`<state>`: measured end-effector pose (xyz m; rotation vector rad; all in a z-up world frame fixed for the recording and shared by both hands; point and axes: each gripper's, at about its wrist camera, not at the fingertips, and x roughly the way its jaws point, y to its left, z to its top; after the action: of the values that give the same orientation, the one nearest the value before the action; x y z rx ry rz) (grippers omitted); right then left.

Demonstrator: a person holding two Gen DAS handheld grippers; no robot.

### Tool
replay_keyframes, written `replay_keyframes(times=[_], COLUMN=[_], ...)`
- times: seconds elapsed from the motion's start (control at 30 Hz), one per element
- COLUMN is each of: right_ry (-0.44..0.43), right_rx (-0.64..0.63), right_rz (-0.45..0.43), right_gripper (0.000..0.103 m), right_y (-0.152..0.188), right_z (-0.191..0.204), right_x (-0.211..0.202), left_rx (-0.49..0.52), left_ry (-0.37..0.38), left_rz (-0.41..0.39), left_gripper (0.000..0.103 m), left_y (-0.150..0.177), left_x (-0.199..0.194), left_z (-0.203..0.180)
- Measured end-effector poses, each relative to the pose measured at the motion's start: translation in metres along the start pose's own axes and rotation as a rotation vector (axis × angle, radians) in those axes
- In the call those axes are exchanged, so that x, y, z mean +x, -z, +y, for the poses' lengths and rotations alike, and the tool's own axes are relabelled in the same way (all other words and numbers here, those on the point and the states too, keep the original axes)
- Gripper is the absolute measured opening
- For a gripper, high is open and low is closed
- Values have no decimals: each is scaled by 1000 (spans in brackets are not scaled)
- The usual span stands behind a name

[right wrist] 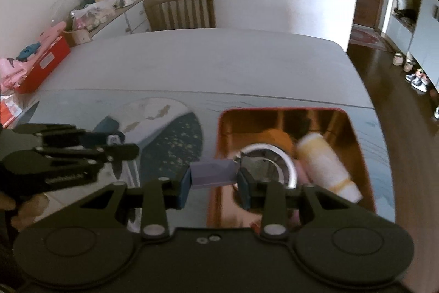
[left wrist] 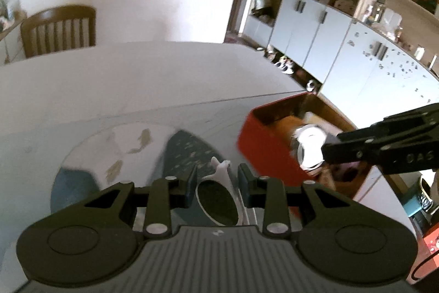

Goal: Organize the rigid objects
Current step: 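Carry the sunglasses in left gripper while right gripper drops the purple block into the red box, then lift the sunglasses with the left gripper and turn them upright over the box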

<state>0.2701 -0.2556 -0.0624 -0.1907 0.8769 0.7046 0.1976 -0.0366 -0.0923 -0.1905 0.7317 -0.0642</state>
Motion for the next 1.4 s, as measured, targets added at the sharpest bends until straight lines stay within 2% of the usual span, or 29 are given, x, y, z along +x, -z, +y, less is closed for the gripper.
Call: replay_keyframes(times=[0.17,0.2,0.27,0.43,0.73,0.77,0.83,0.9,0.93,0.97,1.13,1.23,1.4], right_ry=[31,35,51,51,36,34,28,27,28,28,26,24,24], right_rx=[8,6,-2,20,35,36,36,29,26,24,24,17,24], right_rz=[-27,-29,-32,-19,-23,-22,-17,-12,-10,-9,3,5,7], right_gripper=[35,35,35,35,36,36,36,36,36,36,36,36,36], right_y=[8,9,12,21,24,24,24,24,25,24,22,22,23], right_z=[-24,-27,-35,-51,-61,-61,-62,-62,-61,-62,-63,-62,-66], right_x=[-12,-13,-14,-15,-18,-17,-15,-13,-13,-12,-7,-6,-5], left_rx=[31,37,37,69,14,1,-20,-46,-60,-80,-221,-286,-239], left_ry=[14,19,31,16,-56,-53,-65,-87,-100,-113,-166,-205,-265], left_rz=[-29,-36,-43,-33,44,55,75,93,97,96,154,161,176], left_gripper=[28,16,6,6,7,9,21,58,65,68,68,68,68], left_y=[-12,-14,-21,-27,-9,-6,-1,4,6,8,6,2,-1], left_x=[-5,-6,-7,2,12,14,18,23,24,27,56,70,85], left_z=[-23,-27,-34,-47,-31,-29,-26,-23,-21,-19,-1,6,-2])
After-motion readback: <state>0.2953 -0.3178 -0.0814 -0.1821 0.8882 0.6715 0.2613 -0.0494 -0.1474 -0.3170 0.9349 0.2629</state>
